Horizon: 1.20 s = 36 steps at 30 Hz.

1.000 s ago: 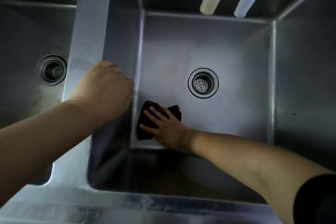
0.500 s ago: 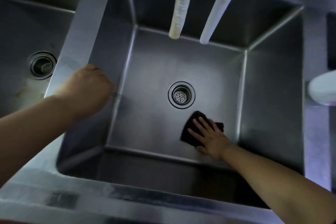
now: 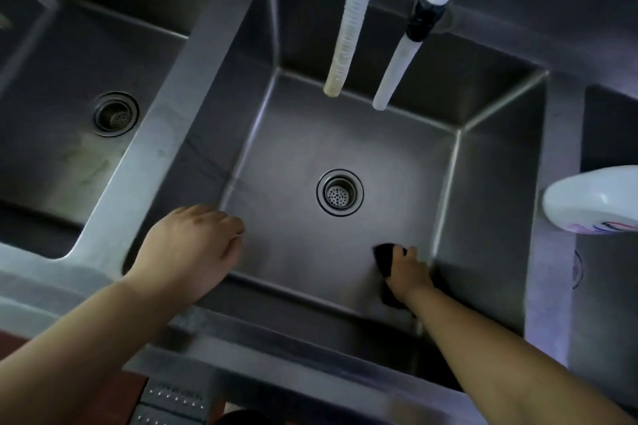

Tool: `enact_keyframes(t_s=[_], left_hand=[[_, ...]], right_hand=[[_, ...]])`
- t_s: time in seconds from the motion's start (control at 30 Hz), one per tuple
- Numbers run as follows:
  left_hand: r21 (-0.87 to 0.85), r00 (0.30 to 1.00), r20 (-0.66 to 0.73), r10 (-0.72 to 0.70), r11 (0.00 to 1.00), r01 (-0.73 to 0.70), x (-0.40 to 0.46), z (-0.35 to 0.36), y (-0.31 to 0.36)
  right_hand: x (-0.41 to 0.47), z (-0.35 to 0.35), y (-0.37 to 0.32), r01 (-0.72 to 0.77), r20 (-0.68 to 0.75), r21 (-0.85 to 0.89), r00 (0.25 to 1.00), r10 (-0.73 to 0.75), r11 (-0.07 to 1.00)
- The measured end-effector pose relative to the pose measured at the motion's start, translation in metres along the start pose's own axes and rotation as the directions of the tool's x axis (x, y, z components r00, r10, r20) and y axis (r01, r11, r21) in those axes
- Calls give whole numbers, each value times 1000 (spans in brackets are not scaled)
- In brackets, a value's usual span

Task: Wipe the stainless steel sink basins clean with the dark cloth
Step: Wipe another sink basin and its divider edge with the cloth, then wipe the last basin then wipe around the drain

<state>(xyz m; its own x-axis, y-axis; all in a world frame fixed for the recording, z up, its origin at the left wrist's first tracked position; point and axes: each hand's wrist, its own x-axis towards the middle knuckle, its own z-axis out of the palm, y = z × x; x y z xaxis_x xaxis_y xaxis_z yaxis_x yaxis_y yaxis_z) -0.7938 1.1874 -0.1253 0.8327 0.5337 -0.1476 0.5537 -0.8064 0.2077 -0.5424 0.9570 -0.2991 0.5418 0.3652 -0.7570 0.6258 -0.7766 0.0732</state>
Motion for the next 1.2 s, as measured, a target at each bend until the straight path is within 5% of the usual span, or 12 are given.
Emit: enact_keyframes(t_s=[0.1, 0.23, 0.37, 0.5, 0.7, 1.2], left_hand=[[-39, 999, -26, -38, 999, 37, -21, -12, 10], [-118, 987, -64, -148, 983, 139, -52, -33, 21], [-244, 954, -45, -297, 929, 278, -71, -42, 35], [-245, 952, -58, -300, 929, 278, -66, -55, 42], [-432, 899, -109, -424, 835, 341, -70, -92, 10], [-413, 840, -109, -532, 792, 449, -198, -155, -309]], right_hand=[[-25, -13, -11, -13, 174, 442, 982, -72, 897], [-74, -45, -36, 78, -38, 756, 996, -75, 650], [-133, -78, -64, 311, -278, 792, 950, -143, 525], [-189, -103, -107, 430, -351, 817, 899, -260, 384], [-243, -120, -190, 584, -503, 722, 811, -299, 371], [-280, -117, -484, 589, -553, 727, 807, -207, 352]])
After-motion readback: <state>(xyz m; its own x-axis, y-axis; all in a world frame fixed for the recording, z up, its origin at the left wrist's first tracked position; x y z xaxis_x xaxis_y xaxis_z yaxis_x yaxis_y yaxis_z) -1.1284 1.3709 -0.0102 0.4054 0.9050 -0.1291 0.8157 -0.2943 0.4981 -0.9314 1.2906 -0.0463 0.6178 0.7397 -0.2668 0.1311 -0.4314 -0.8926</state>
